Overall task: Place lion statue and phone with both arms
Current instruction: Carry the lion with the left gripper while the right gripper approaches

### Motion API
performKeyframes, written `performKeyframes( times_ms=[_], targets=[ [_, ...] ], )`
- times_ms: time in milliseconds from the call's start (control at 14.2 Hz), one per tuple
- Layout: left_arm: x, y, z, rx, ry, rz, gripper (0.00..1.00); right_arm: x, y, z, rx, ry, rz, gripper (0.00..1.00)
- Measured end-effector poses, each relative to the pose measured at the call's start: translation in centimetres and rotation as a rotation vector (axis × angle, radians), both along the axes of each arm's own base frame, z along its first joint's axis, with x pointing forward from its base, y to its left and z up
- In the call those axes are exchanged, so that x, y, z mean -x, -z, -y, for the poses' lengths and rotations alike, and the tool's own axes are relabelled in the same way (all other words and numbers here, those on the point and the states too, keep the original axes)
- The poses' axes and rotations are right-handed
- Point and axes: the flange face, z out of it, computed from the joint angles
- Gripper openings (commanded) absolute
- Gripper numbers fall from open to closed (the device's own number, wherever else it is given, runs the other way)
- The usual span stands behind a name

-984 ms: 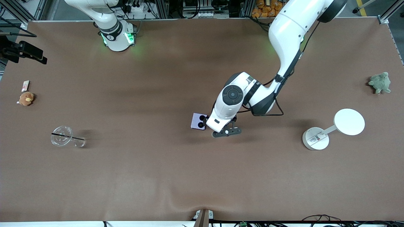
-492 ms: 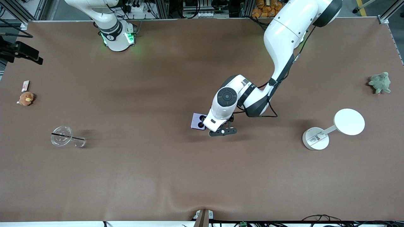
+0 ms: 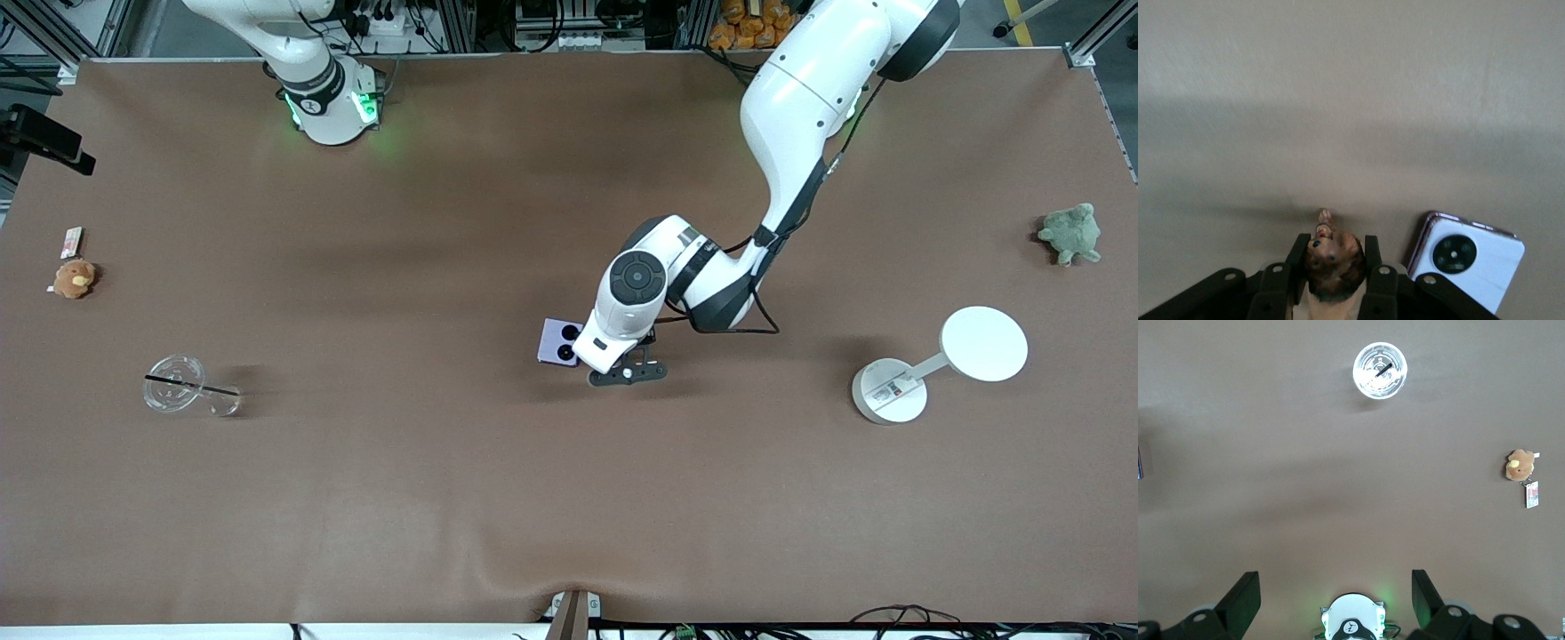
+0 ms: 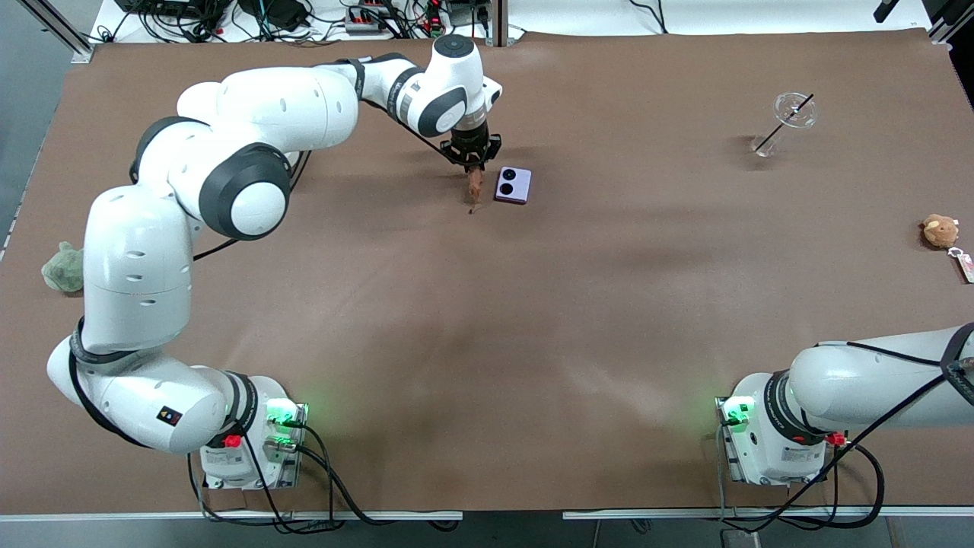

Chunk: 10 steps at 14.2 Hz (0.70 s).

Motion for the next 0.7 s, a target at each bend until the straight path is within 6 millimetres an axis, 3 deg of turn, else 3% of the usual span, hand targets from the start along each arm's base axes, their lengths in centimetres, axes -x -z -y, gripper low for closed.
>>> performKeyframes(
  times_ms=[211, 422, 562, 703],
  targets=[
    [-2.7, -2.3, -2.0, -0.003, -0.004, 0.056, 0.0, -0.1, 0.1, 0.0, 0.0, 0.0, -0.002, 1.0],
    [-6.0, -7.0, -6.7, -0.009, -0.03, 0.089, 0.0, -0.3, 0.6, 0.0, 0.0, 0.0, -0.01, 1.0],
    [-7.8, -10.1, -11.1, -0.049, -0.029, 0.073, 0.0, -2.0, 3.2, -0.1, -0.005, -0.004, -0.044, 1.0],
    [-9.6, -11.6, -16.4, -0.083, -0.013, 0.046, 0.0, -5.6, 8.1, -1.6, -0.027, -0.033, -0.078, 1.0]
  ],
)
